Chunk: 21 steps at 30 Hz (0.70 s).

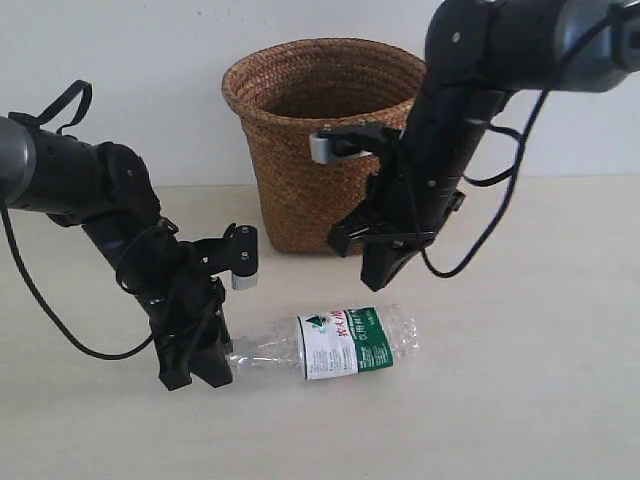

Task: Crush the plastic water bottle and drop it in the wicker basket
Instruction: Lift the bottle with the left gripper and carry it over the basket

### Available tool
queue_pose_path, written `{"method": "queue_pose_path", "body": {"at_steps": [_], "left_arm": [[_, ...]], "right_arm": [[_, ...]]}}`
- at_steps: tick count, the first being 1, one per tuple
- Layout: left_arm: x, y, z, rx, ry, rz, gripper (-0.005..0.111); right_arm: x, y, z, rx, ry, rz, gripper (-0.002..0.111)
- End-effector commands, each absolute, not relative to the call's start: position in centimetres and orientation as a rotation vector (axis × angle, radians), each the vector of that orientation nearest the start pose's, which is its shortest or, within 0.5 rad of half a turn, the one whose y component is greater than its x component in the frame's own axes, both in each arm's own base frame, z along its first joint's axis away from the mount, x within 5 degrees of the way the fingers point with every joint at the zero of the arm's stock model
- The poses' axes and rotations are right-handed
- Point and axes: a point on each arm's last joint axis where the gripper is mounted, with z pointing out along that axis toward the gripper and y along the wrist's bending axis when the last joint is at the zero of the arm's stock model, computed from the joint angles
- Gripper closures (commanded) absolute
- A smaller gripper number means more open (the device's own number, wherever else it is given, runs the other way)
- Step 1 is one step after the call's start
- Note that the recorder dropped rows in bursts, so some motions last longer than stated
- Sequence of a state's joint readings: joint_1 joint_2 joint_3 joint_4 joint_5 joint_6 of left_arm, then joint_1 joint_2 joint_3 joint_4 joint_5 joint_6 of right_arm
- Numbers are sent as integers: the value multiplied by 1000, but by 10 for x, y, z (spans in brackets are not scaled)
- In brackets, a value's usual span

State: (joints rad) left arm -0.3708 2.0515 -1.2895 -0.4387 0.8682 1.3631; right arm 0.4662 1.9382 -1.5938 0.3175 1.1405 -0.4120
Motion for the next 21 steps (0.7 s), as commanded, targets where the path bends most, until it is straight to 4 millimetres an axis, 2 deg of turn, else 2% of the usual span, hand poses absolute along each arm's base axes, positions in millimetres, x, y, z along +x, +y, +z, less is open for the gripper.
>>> {"method": "queue_pose_path", "body": {"at_steps": [1,5,9,15,16,19,21], "left_arm": [[339,-163,151,1978,2160,-396,103],[333,-161,171,1984,2141,-396,103],[325,-157,191,2032,2115,-386,103],[313,-160,218,2073,2042,-325,103],[305,-167,227,2104,1988,-305,103],[295,-177,240,2190,1859,-255,103],[296,-183,257,2153,1772,-185,103]], "right_arm": [[335,154,274,-969,2667,403,108],[316,108,291,-812,2658,367,108],[301,84,284,-695,2645,355,108],[291,81,244,-653,2587,367,108],[291,79,233,-627,2559,334,108],[289,75,222,-591,2530,277,108],[288,72,215,-593,2509,235,108]]}}
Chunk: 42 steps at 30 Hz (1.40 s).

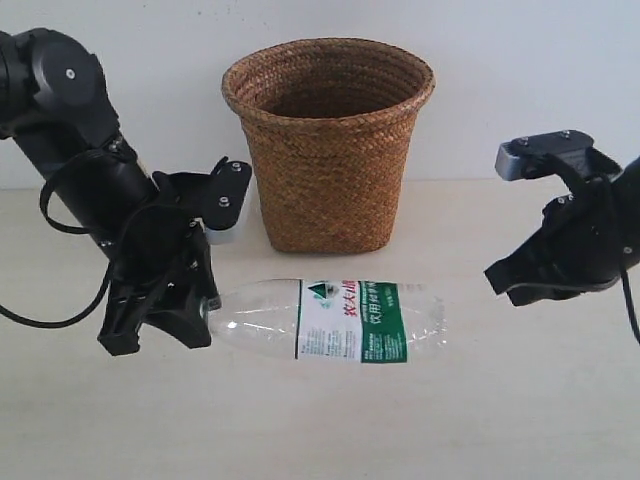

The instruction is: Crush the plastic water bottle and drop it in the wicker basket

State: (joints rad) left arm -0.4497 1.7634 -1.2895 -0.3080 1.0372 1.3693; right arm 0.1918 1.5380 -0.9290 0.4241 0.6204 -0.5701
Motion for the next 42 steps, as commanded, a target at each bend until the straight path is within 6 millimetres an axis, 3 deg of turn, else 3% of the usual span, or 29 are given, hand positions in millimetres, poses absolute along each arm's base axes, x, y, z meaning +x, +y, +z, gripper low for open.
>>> {"method": "queue_pose_path", "body": {"at_steps": [1,2,4,5,6,7,8,9,10,11,12,15,19,20,22,25,33,38,42], "left_arm": [[300,-185,269,-2711,-2286,190,103],[307,-184,280,-2720,-2366,136,103],[333,-181,308,-2678,-2703,-79,103],[355,-182,329,-2594,-3093,-214,103],[372,-183,342,-2446,-3453,-242,101],[391,-187,348,-2445,-3626,-369,82],[396,-189,347,-2505,-3579,-431,68],[401,-192,345,-2548,-3527,-471,47],[408,-192,342,-2517,-3556,-464,25],[417,-194,336,-2348,-3693,-326,-1],[420,-195,328,-2303,-3686,-275,-1],[425,-197,314,-2315,-3620,-289,17],[423,-197,315,-2313,-3609,-278,24],[421,-196,317,-2316,-3593,-271,30],[414,-193,323,-2332,-3535,-268,52],[402,-189,328,-2328,-3421,-232,104],[381,-178,324,-2100,-3290,-126,103],[360,-169,320,-1961,-3113,-33,103],[343,-158,322,-1744,-3049,35,103]], "right_arm": [[287,71,212,-609,2504,214,108],[287,69,210,-620,2495,195,108],[288,67,210,-620,2479,172,108],[289,67,210,-626,2476,165,108],[289,67,210,-624,2477,167,108],[287,67,209,-629,2490,177,108],[287,67,209,-632,2495,180,108],[287,68,209,-624,2498,189,108],[286,68,209,-614,2503,201,108],[286,68,209,-610,2500,201,108],[287,68,209,-617,2493,195,108],[288,68,210,-615,2484,192,108],[289,68,210,-611,2475,186,108],[289,68,210,-611,2475,186,108],[289,68,211,-608,2470,182,108],[290,67,211,-604,2463,178,108],[289,71,216,-550,2512,252,108],[292,77,237,-595,2569,340,108],[296,77,255,-613,2601,331,108]]}}
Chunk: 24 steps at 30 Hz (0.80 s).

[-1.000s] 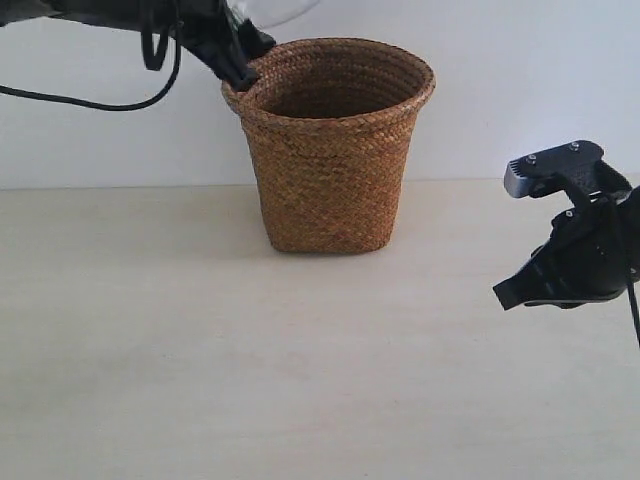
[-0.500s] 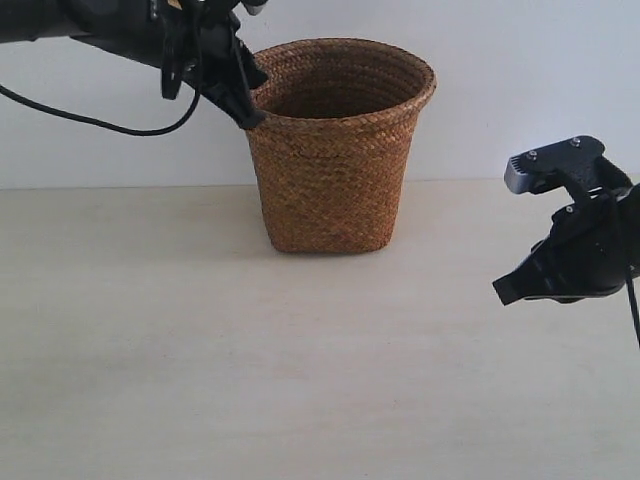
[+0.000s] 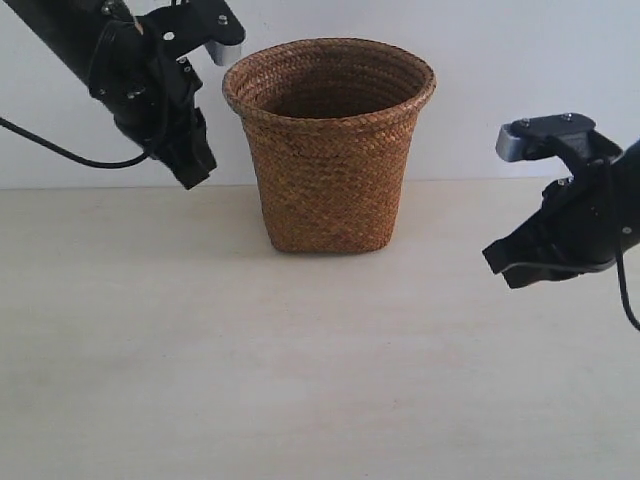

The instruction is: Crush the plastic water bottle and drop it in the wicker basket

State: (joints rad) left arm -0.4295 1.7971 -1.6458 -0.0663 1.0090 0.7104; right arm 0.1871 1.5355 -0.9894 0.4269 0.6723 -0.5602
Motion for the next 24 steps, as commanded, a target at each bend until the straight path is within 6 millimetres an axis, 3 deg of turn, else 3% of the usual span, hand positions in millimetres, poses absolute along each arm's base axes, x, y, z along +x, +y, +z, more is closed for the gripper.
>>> {"method": "queue_pose_path", "body": {"at_steps": [1,8,11,19,24], "left_arm": [[340,-154,322,1353,2457,-39,103],[331,-133,314,1016,2672,-75,103],[317,-124,309,983,2720,-33,103],[267,-103,308,905,2729,-7,103],[238,-92,304,858,2692,-27,103]], "right_arm": [[297,76,259,-593,2621,324,108],[295,60,266,-465,2741,102,108],[289,49,267,-413,2809,-36,108],[262,42,302,-394,2758,-63,108],[243,22,310,-293,2766,-56,108]]}}
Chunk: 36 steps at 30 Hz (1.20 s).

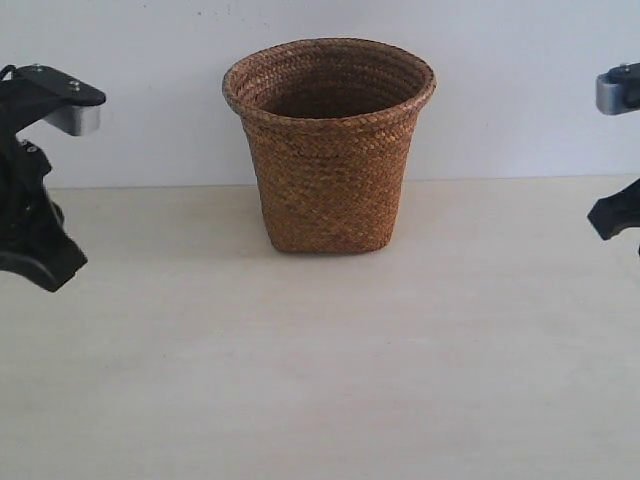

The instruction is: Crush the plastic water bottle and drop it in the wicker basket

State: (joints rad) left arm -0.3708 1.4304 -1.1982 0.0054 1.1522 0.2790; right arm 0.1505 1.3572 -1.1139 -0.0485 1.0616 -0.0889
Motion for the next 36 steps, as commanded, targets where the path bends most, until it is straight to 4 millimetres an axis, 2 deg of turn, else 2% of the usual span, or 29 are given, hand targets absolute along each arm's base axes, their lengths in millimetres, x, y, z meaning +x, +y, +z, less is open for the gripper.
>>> {"method": "queue_pose_path", "body": {"at_steps": [1,4,8,16,21,25,30,36], "left_arm": [[232,-90,304,842,2688,-30,103],[216,-83,302,795,2682,-39,103],[193,-75,301,752,2651,-50,103],[144,-56,307,646,2430,-90,103],[117,-46,306,588,2271,-132,103],[96,-38,305,542,2175,-154,103],[69,-29,305,504,2055,-191,103],[39,-18,297,466,1893,-209,103]], "right_arm": [[237,20,310,-290,2743,-58,108],[223,18,315,-242,2607,-51,108],[194,17,323,-212,2429,-24,108],[126,11,336,-135,2040,18,108],[90,8,336,-88,1867,50,108],[66,5,330,-49,1744,88,108],[44,7,314,-4,1594,190,108],[37,6,283,17,1461,221,108]]}}
